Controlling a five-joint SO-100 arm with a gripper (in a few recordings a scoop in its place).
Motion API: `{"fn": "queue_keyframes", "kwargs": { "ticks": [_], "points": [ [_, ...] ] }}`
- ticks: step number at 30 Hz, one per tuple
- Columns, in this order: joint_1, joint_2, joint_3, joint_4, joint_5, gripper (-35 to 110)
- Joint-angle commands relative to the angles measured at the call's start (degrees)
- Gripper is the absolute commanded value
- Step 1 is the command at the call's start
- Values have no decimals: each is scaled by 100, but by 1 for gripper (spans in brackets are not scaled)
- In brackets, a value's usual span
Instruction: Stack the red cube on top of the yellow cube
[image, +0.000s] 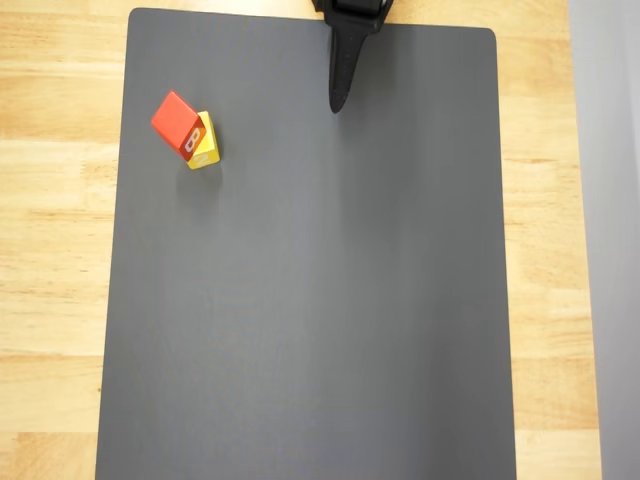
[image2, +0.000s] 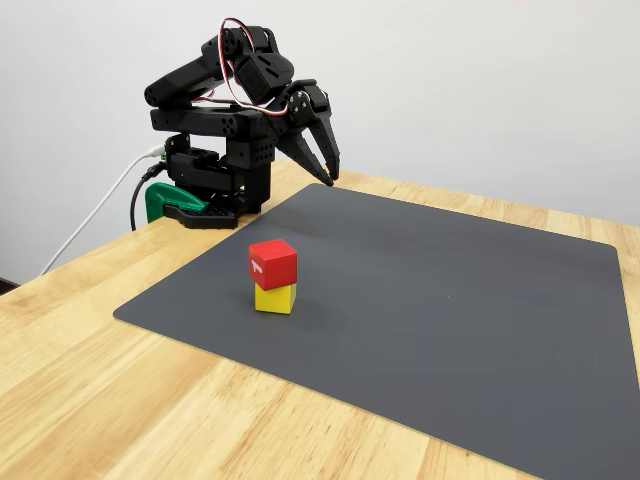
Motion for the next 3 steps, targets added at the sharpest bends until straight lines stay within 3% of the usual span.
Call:
{"fn": "queue_keyframes", "kwargs": {
  "ticks": [1, 3],
  "points": [
    [88, 18, 0, 35, 18, 0],
    [88, 18, 0, 35, 18, 0]
  ]
}}
